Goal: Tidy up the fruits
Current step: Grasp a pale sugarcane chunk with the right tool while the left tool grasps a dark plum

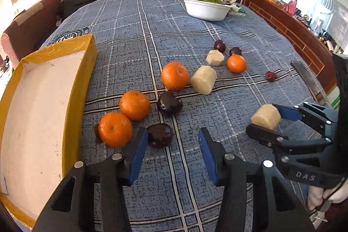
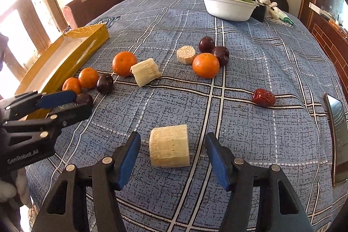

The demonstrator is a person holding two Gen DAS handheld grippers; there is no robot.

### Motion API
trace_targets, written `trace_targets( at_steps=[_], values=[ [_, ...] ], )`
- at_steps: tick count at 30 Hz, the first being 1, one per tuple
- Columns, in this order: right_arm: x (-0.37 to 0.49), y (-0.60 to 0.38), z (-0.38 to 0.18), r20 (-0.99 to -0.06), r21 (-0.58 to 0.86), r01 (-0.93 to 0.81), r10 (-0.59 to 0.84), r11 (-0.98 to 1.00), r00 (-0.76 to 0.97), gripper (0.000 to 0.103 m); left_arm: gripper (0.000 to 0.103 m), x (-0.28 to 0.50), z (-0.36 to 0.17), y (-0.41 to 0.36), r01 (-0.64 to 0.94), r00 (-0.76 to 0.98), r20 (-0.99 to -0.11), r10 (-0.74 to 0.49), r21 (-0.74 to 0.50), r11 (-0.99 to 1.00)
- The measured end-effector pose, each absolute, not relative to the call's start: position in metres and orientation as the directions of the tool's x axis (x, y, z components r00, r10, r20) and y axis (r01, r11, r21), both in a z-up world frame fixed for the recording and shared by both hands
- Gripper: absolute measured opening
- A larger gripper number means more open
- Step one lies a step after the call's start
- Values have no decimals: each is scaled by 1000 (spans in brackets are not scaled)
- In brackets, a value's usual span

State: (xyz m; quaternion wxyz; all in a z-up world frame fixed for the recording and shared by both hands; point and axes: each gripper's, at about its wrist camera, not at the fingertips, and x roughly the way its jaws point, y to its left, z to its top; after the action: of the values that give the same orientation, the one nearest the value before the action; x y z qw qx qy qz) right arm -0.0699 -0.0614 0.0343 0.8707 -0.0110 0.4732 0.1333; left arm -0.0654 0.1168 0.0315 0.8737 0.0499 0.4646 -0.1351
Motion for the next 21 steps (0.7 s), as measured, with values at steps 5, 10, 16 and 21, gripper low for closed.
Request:
trace_targets(
  at_steps=[5,10,16,21],
  values=[
    [-74,-58,35,-823,113,-256,234,960,518,41,60,-58,14,116,245,506,-850,-145,-19,969],
    [-75,-67,36,-822,152,-234,254,960,509,35,28,-60,18,115,219,524,-841,-135,-20,976],
    [-87,-63,54,-807,166,-250,277,954,521,35,28,-82,41,134,191,574,-794,-200,-108,976],
    [-94,-36,84,-772,201,-314,348,928,532,35,28,-100,70,173,123,634,-747,-198,-156,980]
  ],
)
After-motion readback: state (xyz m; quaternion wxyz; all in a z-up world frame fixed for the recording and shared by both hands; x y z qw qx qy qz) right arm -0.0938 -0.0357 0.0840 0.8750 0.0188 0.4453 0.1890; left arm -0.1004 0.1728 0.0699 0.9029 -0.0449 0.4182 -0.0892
